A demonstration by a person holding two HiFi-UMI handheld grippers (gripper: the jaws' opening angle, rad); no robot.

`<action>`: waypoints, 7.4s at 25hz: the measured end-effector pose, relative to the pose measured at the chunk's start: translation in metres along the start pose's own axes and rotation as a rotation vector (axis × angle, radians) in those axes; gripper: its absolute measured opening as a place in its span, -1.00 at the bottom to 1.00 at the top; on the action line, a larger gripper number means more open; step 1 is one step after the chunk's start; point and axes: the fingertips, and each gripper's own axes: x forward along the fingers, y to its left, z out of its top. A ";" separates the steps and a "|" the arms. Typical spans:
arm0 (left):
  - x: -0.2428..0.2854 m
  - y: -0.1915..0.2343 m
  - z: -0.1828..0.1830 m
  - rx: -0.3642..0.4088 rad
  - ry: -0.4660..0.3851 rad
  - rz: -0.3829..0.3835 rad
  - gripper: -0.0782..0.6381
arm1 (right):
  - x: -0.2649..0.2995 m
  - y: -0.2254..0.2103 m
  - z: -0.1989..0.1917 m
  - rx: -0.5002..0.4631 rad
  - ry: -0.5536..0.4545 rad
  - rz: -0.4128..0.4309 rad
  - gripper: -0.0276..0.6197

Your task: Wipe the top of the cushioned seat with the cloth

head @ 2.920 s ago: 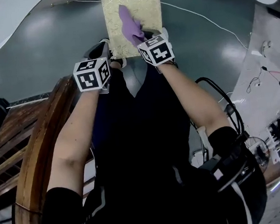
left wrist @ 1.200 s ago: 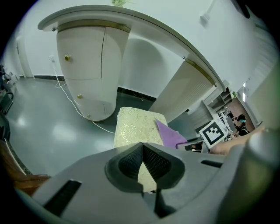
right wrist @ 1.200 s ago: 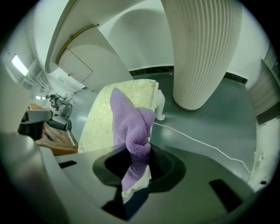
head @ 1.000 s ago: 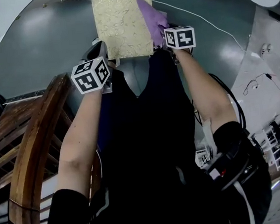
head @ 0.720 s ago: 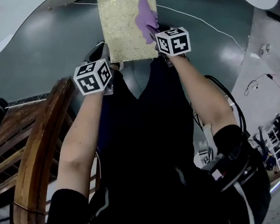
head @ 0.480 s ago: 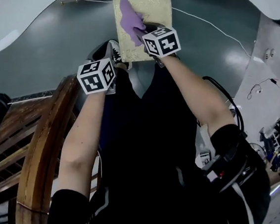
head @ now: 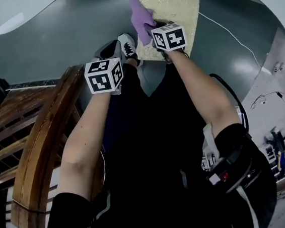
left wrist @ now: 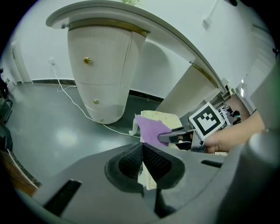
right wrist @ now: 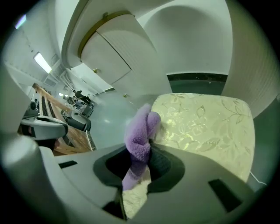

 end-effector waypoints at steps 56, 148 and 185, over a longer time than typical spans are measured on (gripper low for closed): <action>0.000 -0.023 0.016 0.011 -0.021 -0.061 -0.77 | 0.018 -0.008 0.070 0.013 -0.077 -0.011 -0.62; -0.260 -0.195 0.250 0.359 -0.597 -0.306 -0.77 | -0.473 0.068 0.176 -0.175 -0.673 -0.281 -0.61; -0.452 -0.181 0.288 0.370 -1.032 -0.091 -0.77 | -0.611 0.184 0.238 -0.476 -0.967 -0.303 -0.64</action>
